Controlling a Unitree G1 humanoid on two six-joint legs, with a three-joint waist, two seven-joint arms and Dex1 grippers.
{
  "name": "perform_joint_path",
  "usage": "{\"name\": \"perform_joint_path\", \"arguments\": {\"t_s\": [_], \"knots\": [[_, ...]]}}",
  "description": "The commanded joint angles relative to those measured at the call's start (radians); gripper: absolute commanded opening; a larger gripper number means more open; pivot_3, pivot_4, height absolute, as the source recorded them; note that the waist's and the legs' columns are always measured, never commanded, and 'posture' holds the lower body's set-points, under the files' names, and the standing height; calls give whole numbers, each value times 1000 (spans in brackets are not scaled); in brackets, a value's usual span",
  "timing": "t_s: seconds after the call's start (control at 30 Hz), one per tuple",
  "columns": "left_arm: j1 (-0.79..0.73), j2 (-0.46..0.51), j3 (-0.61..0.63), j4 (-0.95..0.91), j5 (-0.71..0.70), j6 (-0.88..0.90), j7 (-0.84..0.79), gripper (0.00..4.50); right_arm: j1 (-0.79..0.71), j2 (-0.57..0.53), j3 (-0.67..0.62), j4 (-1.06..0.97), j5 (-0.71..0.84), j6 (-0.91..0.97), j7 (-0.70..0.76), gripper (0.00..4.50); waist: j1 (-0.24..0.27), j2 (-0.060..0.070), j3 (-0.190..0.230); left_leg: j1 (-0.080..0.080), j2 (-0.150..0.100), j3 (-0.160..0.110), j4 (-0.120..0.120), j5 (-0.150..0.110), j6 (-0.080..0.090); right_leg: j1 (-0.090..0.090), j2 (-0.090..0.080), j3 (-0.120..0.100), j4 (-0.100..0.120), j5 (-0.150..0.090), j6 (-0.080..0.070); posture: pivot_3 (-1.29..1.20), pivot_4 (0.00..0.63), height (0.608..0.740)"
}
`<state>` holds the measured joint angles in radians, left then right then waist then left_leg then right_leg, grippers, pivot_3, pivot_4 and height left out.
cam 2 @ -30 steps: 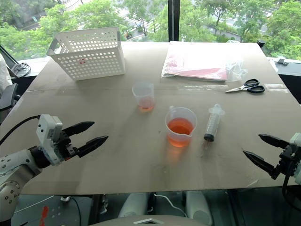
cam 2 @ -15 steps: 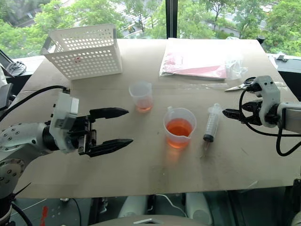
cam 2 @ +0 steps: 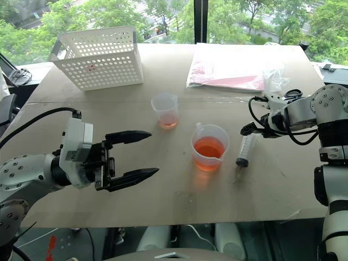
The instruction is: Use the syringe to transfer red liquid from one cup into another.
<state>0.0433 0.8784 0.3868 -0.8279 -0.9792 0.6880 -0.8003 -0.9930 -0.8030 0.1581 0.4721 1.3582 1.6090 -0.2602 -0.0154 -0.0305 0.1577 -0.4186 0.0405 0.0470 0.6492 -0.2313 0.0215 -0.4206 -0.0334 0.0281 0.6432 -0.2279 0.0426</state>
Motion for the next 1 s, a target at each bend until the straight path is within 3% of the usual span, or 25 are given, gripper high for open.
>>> {"name": "perform_joint_path", "arguments": {"t_s": [0.03,0.4,0.67,0.77,0.93,1.0], "knots": [[18,-4,29,-51,-25,-20,30,4500,-21,-6,33,24,149,5,-97,4468,0,0,0,0,0,0,0,0,0,0,0,0,0,0,0,0,150,740],[82,3,65,-65,-41,-36,54,4500,-40,87,-2,142,223,5,-313,4468,-1,0,0,1,0,0,1,0,0,1,0,0,0,1,1,0,150,740],[110,4,70,-65,-22,-62,44,4500,-14,74,12,116,303,5,-399,4468,-1,0,0,1,0,-1,1,0,0,1,0,0,0,1,1,0,150,740],[111,6,63,-58,-11,-74,41,4500,12,51,28,44,318,5,-390,3753,1,0,0,1,0,-1,0,0,0,1,0,-1,0,1,1,0,150,740],[94,7,44,-44,3,-86,38,4500,51,16,44,-115,298,5,-321,1639,1,0,0,1,0,-1,0,0,0,1,0,-1,0,1,1,0,150,740],[92,7,40,-40,8,-88,35,4500,60,7,40,-179,245,5,-275,1424,-1,0,0,1,0,-1,0,0,0,1,0,-1,0,1,1,0,150,740]]}}
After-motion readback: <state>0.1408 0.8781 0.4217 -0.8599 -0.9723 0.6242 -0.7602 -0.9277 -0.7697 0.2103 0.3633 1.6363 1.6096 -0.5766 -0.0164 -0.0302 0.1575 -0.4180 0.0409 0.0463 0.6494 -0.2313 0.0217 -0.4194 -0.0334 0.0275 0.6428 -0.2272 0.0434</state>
